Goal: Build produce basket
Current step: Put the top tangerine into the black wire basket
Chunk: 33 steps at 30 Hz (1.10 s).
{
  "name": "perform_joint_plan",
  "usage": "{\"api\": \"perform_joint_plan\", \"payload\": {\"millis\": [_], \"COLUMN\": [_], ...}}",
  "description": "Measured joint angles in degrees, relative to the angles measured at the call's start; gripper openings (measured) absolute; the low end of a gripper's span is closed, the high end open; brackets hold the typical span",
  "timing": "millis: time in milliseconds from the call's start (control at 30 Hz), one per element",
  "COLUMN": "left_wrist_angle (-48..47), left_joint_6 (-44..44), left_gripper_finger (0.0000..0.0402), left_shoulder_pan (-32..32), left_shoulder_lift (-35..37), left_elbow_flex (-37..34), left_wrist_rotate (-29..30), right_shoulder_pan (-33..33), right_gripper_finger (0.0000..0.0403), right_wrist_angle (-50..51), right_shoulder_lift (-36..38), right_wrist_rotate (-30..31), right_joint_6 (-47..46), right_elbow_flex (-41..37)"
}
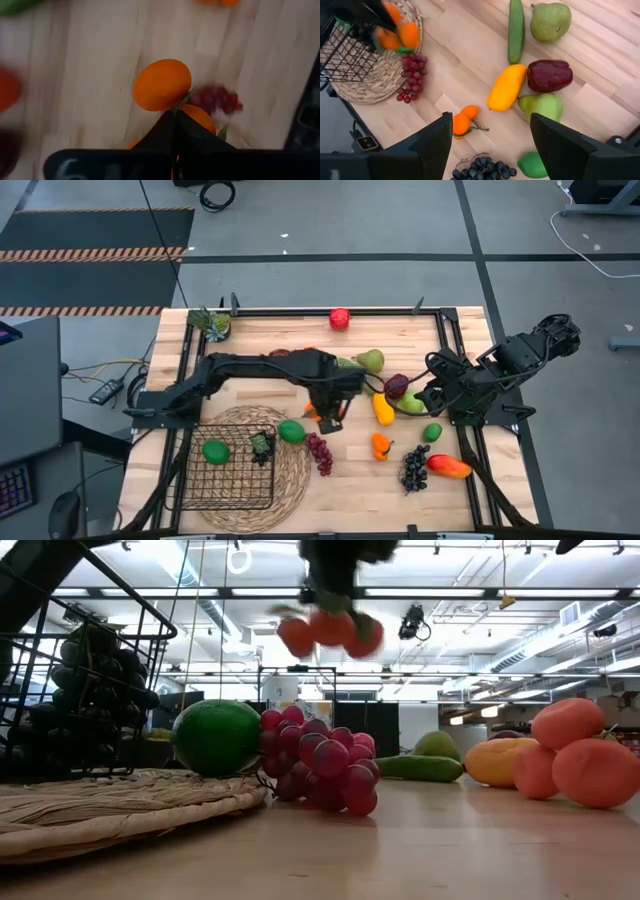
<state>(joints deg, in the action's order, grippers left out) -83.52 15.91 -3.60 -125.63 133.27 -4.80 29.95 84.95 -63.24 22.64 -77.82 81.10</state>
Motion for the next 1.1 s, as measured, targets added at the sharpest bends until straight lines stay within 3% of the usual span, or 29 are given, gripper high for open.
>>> {"api": "perform_joint_plan", "payload": {"millis": [233,700,833,1100], "left_wrist_angle": [-6.5,-6.5,-6.4,-5.9], "left_joint_6": [4.5,13.8,18.0,31.5], "left_gripper_finger": [0.0012,0.0011,0.0011,0.0013], "left_shoulder_pan": [-1.7,-11.6,-14.6,-20.8], "left_shoulder_lift": [6.7,18.7,23.2,36.7], "left_elbow_flex": [0.0,-2.0,-9.6,-33.9], "left_wrist_rotate": [1.0,3.3,3.7,3.6], "right_shoulder_pan": [0.0,0.0,0.0,0.0], "right_gripper_finger": [0.0270,0.0270,0.0270,0.0270], "right_wrist_angle": [0.0,-0.2,-0.3,-0.4], "right_shoulder_lift": [0.0,0.0,0.0,0.0], "right_wrist_rotate": [1.3,1.7,1.7,1.9], "right_joint_6": [0.0,1.9,2.1,3.8], "right_elbow_flex": [0.0,0.0,0.0,0.0]}}
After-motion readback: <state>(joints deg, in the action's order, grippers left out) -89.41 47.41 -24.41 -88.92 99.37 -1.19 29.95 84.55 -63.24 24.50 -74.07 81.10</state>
